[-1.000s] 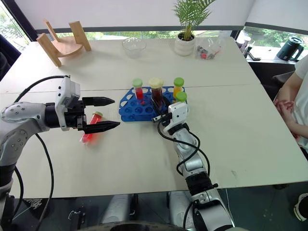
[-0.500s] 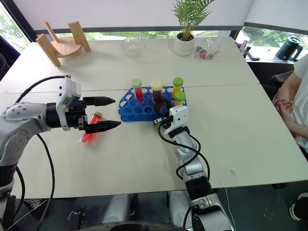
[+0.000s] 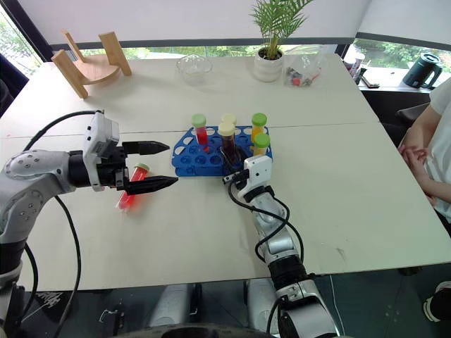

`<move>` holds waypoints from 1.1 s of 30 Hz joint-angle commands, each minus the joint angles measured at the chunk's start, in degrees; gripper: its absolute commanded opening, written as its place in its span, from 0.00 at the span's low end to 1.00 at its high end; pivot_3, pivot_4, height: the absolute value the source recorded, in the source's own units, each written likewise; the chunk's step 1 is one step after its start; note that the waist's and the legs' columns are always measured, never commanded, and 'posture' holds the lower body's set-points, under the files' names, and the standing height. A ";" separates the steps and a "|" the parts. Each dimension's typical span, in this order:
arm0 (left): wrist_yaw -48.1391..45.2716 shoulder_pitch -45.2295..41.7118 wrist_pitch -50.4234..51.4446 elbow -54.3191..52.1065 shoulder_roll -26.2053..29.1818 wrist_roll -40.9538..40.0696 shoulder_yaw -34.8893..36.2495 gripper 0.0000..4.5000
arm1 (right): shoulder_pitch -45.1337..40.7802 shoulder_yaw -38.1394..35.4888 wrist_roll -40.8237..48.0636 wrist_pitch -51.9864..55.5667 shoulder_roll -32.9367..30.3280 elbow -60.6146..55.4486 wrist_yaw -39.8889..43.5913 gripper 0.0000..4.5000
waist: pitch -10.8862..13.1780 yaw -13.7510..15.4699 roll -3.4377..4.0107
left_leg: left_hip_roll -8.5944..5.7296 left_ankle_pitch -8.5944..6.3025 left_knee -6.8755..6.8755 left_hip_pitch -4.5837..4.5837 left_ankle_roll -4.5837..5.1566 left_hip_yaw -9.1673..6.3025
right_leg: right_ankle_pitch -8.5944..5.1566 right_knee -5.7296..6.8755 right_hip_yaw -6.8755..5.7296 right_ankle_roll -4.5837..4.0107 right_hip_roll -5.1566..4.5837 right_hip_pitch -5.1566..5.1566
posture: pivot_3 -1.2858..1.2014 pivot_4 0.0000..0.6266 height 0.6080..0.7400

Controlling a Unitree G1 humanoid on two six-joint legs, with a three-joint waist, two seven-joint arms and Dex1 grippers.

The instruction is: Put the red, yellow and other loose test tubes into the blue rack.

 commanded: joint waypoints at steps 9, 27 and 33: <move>1.52 1.13 -0.51 -1.18 0.63 0.90 1.07 1.00 | 11.27 -0.38 1.01 9.58 -7.18 -19.79 4.41 0.99 | 0.00 0.27 0.00 | -0.05 0.00 0.04 -0.02 0.00 0.01 | 0.00 -0.01 0.00 0.00 -0.08 0.02 | 0.52 0.24 1.00; 15.38 -24.15 38.34 20.18 3.01 14.49 -15.78 1.00 | -0.64 -9.16 27.30 37.97 -51.83 -43.50 49.08 0.99 | 0.05 0.31 -0.10 | -0.03 -0.01 0.16 0.02 0.03 -0.17 | -0.01 -0.01 -0.07 0.03 0.12 0.17 | 0.52 0.24 1.00; 17.39 -28.58 47.95 25.47 0.83 14.37 -18.23 1.00 | -7.62 -7.41 26.93 38.40 -52.43 -40.02 54.24 0.99 | 0.07 0.36 -0.13 | -0.03 -0.03 0.10 -0.08 0.07 -0.19 | -0.05 -0.04 -0.10 0.05 0.10 0.06 | 0.52 0.24 1.00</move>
